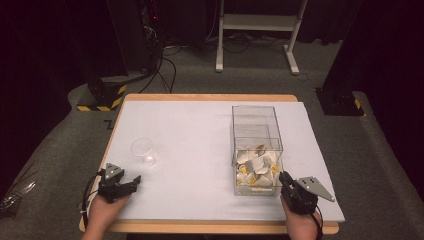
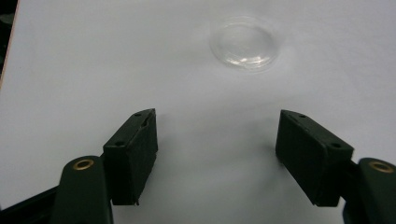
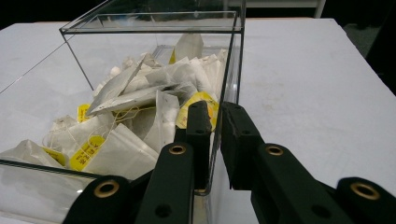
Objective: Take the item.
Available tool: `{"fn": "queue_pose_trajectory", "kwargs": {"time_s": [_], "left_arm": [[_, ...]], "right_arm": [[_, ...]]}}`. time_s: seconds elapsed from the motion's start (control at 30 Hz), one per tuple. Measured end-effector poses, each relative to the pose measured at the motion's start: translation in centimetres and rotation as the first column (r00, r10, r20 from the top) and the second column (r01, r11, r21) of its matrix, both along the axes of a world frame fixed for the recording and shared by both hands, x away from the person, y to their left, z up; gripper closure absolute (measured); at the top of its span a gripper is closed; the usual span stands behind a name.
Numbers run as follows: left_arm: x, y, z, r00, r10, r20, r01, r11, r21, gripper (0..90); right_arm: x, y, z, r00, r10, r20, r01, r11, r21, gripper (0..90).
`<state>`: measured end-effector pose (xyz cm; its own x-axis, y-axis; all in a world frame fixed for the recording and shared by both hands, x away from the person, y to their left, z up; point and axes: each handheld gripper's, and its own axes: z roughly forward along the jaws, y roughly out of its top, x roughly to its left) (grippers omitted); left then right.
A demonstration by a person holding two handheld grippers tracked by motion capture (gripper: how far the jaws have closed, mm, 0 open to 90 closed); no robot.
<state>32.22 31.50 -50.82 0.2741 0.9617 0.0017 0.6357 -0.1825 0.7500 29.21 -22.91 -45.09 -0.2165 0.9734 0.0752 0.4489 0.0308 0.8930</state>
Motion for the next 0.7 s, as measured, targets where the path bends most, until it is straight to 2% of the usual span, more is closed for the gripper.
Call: {"fn": "queue_pose_trajectory", "kwargs": {"time_s": [0.7], "left_arm": [[0.0, 0.0, 0.0, 1.0, 0.0, 0.0, 0.0, 1.0, 0.0, 29.8]], "right_arm": [[-0.68, -0.11, -0.04, 1.0, 0.006, 0.005, -0.006, 1.0, 0.0, 81.7]]}}
